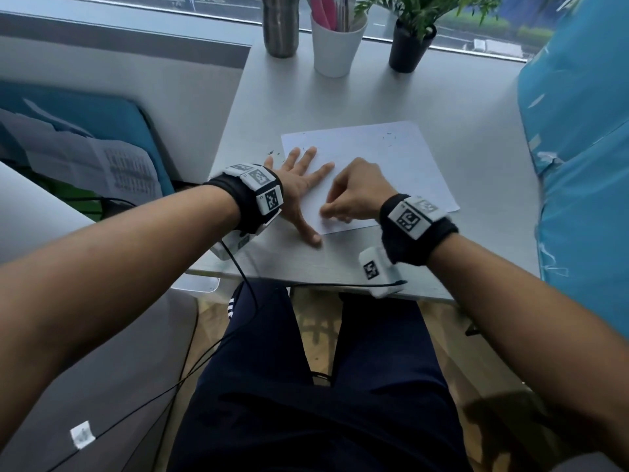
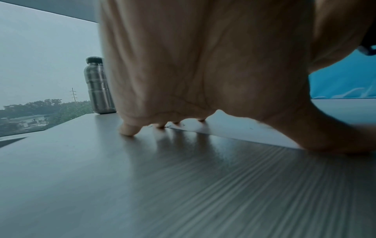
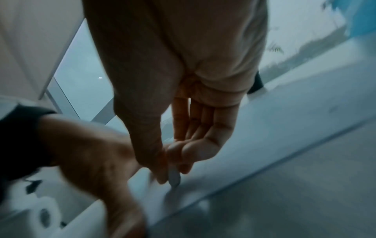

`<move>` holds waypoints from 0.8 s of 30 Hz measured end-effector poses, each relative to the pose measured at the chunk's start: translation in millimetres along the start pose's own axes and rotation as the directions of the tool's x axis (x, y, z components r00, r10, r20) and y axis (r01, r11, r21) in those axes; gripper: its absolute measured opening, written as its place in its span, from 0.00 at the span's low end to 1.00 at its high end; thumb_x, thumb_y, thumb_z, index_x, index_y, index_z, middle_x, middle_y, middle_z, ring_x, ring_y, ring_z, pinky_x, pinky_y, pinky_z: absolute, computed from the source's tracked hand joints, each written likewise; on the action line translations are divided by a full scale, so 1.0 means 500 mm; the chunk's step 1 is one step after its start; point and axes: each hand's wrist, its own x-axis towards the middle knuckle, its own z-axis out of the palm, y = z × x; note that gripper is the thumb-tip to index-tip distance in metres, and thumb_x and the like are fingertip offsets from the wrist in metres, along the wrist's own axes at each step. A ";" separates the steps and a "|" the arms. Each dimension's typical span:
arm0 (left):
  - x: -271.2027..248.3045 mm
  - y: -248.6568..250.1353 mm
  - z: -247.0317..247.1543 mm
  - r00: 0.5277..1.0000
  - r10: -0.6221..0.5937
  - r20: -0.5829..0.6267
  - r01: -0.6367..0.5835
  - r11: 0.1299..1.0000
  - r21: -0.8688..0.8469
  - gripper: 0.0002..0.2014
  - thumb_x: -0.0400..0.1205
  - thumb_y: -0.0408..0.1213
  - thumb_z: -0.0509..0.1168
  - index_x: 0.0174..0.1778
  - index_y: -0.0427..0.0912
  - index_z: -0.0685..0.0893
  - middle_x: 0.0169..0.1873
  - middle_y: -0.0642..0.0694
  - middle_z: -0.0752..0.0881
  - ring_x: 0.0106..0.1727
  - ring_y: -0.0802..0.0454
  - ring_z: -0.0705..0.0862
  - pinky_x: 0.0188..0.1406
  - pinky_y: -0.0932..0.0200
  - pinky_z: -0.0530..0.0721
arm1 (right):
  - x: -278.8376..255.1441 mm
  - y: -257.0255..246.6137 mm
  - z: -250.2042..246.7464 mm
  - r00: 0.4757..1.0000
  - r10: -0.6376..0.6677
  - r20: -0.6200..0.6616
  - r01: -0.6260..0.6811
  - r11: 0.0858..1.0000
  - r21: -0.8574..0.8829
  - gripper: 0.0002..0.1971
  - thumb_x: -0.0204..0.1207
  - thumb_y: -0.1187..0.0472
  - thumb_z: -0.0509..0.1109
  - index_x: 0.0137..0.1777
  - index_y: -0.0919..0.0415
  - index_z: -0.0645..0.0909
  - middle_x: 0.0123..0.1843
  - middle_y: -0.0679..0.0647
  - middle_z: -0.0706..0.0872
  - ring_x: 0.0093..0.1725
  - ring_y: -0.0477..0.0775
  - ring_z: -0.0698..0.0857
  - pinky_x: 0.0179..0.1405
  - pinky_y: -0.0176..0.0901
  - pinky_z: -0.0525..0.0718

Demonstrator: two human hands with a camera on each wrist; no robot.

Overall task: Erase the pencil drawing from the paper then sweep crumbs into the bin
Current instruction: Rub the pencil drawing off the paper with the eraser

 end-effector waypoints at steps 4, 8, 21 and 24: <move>-0.001 0.001 -0.002 1.000 0.001 0.011 -0.001 1.000 0.001 0.78 0.45 0.79 0.73 0.80 0.65 0.26 0.80 0.49 0.22 0.82 0.45 0.24 0.78 0.28 0.33 | 0.012 0.019 -0.015 1.000 0.026 -0.011 -0.026 1.000 0.001 0.05 0.59 0.64 0.82 0.34 0.64 0.90 0.30 0.61 0.90 0.23 0.48 0.85 0.28 0.36 0.85; 0.000 0.000 -0.005 1.000 0.000 -0.005 0.000 1.000 0.009 0.77 0.46 0.78 0.74 0.81 0.65 0.27 0.81 0.49 0.23 0.82 0.44 0.25 0.78 0.27 0.34 | 0.023 0.040 -0.062 0.994 0.077 -0.073 -0.083 0.992 -0.090 0.05 0.58 0.64 0.82 0.32 0.63 0.90 0.28 0.60 0.90 0.21 0.47 0.84 0.26 0.33 0.85; 0.000 -0.015 -0.022 0.997 0.080 0.009 -0.079 0.995 -0.066 0.65 0.60 0.77 0.70 0.84 0.64 0.36 0.83 0.51 0.28 0.84 0.48 0.28 0.79 0.26 0.37 | 0.080 0.059 -0.091 0.974 0.060 -0.218 -0.095 0.984 -0.151 0.04 0.60 0.62 0.82 0.34 0.59 0.91 0.34 0.55 0.90 0.39 0.52 0.89 0.49 0.46 0.90; 0.006 -0.039 -0.015 0.984 0.150 -0.100 -0.161 0.980 -0.116 0.64 0.61 0.72 0.75 0.86 0.59 0.44 0.86 0.55 0.38 0.85 0.53 0.35 0.79 0.27 0.39 | 0.068 0.055 -0.088 0.992 0.016 -0.128 -0.049 0.966 -0.255 0.04 0.62 0.63 0.81 0.36 0.60 0.90 0.34 0.55 0.90 0.38 0.51 0.87 0.46 0.45 0.90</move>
